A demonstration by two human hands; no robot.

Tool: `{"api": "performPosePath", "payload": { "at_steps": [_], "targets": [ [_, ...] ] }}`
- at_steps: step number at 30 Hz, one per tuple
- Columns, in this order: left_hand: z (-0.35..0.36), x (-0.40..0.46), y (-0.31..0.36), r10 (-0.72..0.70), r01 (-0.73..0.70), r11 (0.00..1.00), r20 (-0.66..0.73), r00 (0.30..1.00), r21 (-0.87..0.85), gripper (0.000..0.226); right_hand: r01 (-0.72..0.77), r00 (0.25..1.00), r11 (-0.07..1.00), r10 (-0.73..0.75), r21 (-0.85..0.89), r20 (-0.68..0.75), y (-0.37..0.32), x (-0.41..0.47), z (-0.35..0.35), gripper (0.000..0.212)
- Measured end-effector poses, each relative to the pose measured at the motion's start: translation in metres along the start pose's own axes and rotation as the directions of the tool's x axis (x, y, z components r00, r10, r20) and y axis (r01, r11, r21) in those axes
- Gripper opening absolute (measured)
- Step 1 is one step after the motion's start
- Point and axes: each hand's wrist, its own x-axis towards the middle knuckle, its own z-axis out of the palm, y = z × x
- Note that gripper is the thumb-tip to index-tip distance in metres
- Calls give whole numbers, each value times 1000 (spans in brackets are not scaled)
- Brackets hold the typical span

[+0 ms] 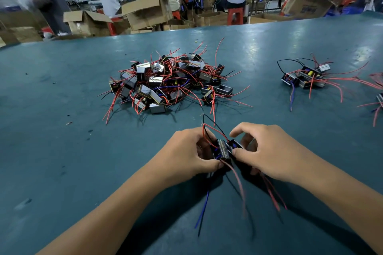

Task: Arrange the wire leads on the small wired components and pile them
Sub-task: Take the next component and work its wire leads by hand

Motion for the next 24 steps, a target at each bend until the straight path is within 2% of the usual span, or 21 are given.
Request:
{"api": "performPosePath", "payload": {
  "at_steps": [2,4,6,7,10,13,15,18,20,22,24],
  "targets": [
    [-2,1,0,-7,6,999,-21,1000,-51,37,-15,1000,998,16,59,-22,-1,1,-1,11],
    [-3,1,0,-8,0,992,-57,998,-127,39,-77,996,968,84,239,-23,-3,2,-1,11],
    [-3,2,2,-4,-16,979,-98,995,-205,38,-182,983,832,173,524,67,-9,2,1,10],
    [-3,1,4,4,-31,974,-120,993,-223,37,-216,976,761,185,612,114,-12,1,2,10],
    [0,0,10,58,-96,968,-166,984,-232,36,-241,970,651,141,720,197,-15,-1,6,25],
    [3,-3,17,88,-129,972,-206,974,-194,37,-274,960,594,129,756,247,-17,-1,2,43],
    [6,-4,20,124,-160,973,-204,971,-169,39,-283,957,628,139,725,253,-18,-3,2,48],
    [9,-8,23,180,-198,970,-128,975,-141,55,-237,971,701,165,672,171,-17,-2,3,35],
    [7,-6,20,171,-186,976,-129,977,-113,63,-208,974,775,217,597,57,-9,4,-3,29],
    [3,-4,16,139,-156,984,-180,974,-90,51,-208,965,848,260,488,-41,7,13,-15,28],
    [1,-2,12,115,-128,991,-220,969,-46,36,-254,942,859,324,445,-88,23,23,-29,35]
  ]
}}
